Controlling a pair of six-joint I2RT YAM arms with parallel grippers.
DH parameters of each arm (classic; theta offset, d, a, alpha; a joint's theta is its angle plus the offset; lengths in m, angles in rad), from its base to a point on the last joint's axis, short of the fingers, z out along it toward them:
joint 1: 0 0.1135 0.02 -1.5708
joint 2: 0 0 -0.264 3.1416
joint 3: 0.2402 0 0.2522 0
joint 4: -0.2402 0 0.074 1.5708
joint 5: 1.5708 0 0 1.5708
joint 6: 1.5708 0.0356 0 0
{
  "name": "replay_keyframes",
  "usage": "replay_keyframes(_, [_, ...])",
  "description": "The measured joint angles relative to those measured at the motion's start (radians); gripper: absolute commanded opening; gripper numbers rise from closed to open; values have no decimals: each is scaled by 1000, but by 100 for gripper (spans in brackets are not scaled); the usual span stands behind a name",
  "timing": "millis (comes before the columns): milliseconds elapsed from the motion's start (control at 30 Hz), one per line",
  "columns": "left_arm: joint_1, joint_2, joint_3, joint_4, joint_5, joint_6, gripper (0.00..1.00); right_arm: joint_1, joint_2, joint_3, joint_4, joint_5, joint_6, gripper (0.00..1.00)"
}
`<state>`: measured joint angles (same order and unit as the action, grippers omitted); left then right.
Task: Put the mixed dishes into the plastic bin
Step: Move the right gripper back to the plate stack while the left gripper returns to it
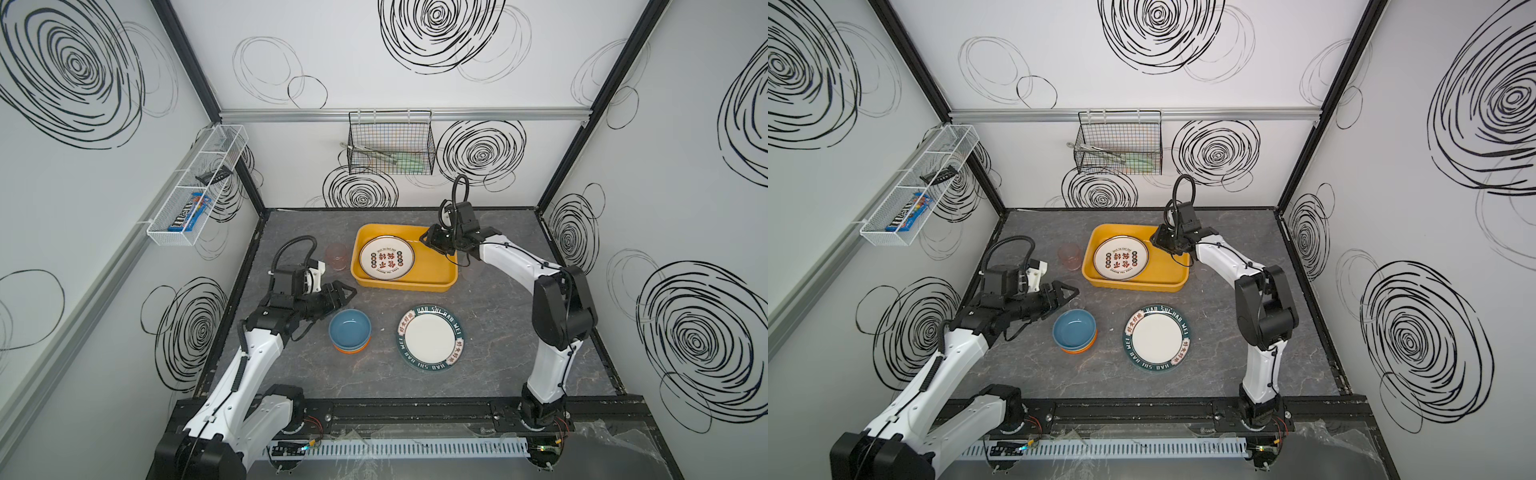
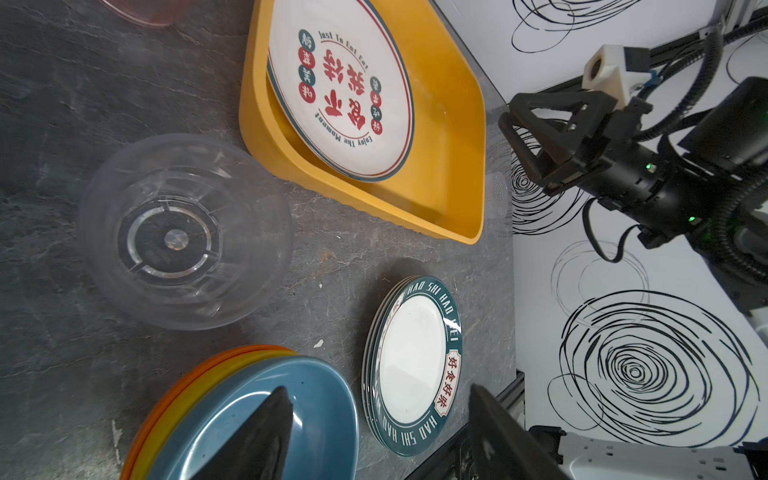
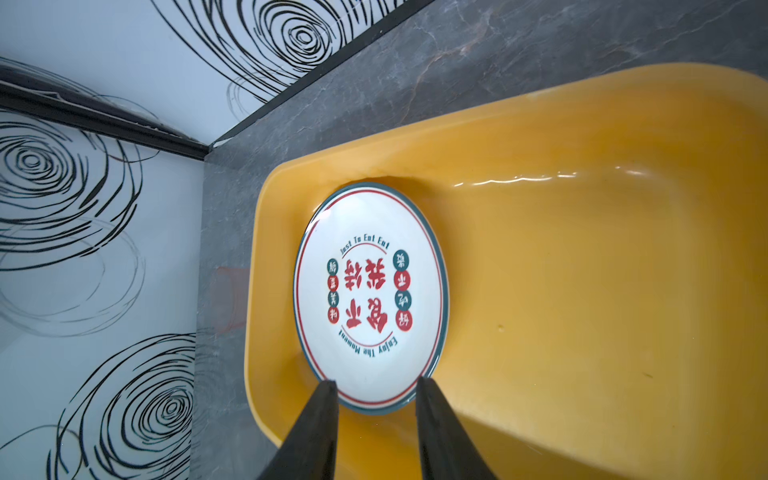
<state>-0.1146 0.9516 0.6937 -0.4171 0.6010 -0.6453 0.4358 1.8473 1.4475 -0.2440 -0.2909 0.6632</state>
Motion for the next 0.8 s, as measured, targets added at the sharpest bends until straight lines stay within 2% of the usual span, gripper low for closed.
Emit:
replay_keyframes(300, [-163, 16, 18, -4, -65, -10, 68, 0, -219, -234, -47, -55, -55, 37])
replay_keyframes(500, [-284, 75, 71, 0, -125, -14, 67, -1, -374, -359, -109, -76, -88, 41])
replay_keyframes(800, [-459, 200, 126, 1, -221, -18, 66, -35, -589, -517, -227, -78, -127, 42])
